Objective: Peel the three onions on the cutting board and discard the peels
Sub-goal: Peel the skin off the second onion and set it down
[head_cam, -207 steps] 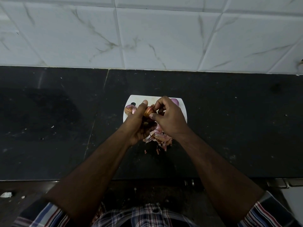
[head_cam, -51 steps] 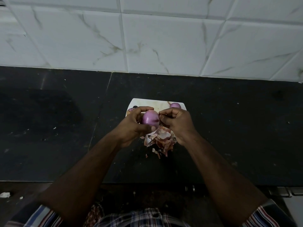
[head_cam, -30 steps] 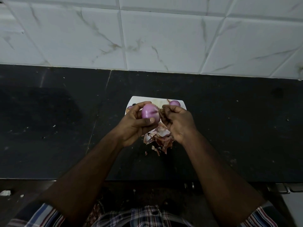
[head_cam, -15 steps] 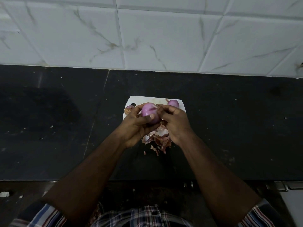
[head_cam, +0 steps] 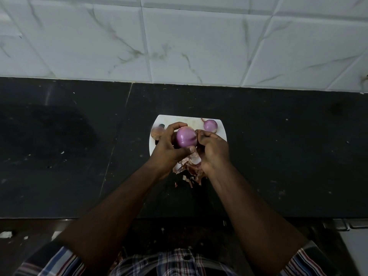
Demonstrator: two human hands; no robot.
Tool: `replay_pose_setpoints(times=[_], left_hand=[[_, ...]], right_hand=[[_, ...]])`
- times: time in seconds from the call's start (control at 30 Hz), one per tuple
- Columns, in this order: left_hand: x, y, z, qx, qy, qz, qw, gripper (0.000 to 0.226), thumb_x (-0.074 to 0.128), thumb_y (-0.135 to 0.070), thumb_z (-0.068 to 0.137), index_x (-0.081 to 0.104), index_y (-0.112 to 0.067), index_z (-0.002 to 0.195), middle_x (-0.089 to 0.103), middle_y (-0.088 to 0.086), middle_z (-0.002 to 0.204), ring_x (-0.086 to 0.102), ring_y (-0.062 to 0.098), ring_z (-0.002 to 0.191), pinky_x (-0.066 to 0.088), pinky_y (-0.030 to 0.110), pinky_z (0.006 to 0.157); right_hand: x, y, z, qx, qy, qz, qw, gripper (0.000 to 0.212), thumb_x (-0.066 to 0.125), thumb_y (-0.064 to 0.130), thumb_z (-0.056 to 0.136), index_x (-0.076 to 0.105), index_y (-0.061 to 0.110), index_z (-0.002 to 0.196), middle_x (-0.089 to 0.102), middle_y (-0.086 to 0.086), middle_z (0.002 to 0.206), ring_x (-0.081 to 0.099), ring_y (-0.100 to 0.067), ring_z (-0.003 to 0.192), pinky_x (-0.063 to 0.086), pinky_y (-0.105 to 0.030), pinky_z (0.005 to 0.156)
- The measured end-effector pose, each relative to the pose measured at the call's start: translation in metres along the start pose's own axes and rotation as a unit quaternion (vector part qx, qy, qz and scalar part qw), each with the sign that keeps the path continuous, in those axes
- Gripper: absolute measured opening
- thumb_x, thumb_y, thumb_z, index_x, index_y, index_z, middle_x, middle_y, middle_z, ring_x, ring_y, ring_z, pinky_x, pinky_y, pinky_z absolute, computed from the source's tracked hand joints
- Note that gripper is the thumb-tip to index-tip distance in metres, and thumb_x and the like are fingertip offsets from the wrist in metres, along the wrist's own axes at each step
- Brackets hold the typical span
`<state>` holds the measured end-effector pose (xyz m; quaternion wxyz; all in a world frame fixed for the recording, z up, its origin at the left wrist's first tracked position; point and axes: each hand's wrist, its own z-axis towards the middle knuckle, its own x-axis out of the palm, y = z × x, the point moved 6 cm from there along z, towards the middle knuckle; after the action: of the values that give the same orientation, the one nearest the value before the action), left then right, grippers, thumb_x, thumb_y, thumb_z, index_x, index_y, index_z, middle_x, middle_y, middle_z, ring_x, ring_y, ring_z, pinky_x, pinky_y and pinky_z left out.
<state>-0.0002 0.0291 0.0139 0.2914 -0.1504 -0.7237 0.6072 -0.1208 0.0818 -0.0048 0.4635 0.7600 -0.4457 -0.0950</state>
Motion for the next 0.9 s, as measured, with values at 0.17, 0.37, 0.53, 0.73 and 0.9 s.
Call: replay_pose_setpoints(times=[0.17,0.37,0.53,0.73,0.9], left_hand=[[0.002,-0.005,0.002,0.064,0.011,0.074,0.995,0.067,0.075,0.014,0.077,0.05,-0.02,0.128,0.058,0.004,0.123,0.064,0.012,0.106,0.057,0.029,0.084],[0.005,-0.01,0.001,0.149,-0.001,0.172,0.974,0.069,0.08,0.009,0.074,0.048,-0.018,0.129,0.055,-0.025,0.122,0.058,0.004,0.115,0.053,0.026,0.093],[0.008,-0.012,-0.004,0.214,-0.006,0.262,0.941,0.067,0.081,0.004,0.075,0.049,-0.024,0.127,0.053,-0.032,0.122,0.055,-0.001,0.117,0.052,0.021,0.09],[0.0,0.0,-0.005,0.239,0.02,0.377,0.895,0.063,0.077,-0.001,0.079,0.051,-0.027,0.13,0.055,-0.014,0.127,0.055,0.008,0.117,0.052,0.032,0.092],[-0.002,0.011,-0.006,0.122,-0.013,0.237,0.964,0.07,0.081,0.006,0.074,0.051,-0.037,0.119,0.055,-0.032,0.12,0.056,-0.002,0.113,0.051,0.017,0.084]], right_hand=[[0.0,0.002,0.0,0.027,-0.003,0.018,0.999,0.019,0.061,0.002,0.091,0.076,0.013,0.088,0.078,-0.006,0.087,0.073,-0.027,0.087,0.061,-0.044,0.077],[0.005,0.006,-0.004,0.065,-0.002,0.065,0.996,0.019,0.058,-0.001,0.092,0.072,0.01,0.086,0.075,-0.005,0.074,0.07,-0.021,0.074,0.06,-0.042,0.079],[0.005,0.004,-0.004,0.089,-0.012,0.085,0.992,0.01,0.063,0.003,0.091,0.072,0.008,0.087,0.074,-0.011,0.086,0.071,-0.025,0.081,0.058,-0.046,0.087],[-0.011,0.009,0.005,-0.063,-0.043,-0.138,0.987,0.021,0.071,0.005,0.084,0.075,0.021,0.071,0.075,-0.001,0.079,0.071,-0.022,0.079,0.058,-0.035,0.073],[-0.017,0.014,0.007,-0.132,-0.006,-0.226,0.965,0.024,0.066,0.003,0.089,0.077,0.024,0.085,0.077,0.0,0.089,0.073,-0.017,0.087,0.06,-0.039,0.086]])
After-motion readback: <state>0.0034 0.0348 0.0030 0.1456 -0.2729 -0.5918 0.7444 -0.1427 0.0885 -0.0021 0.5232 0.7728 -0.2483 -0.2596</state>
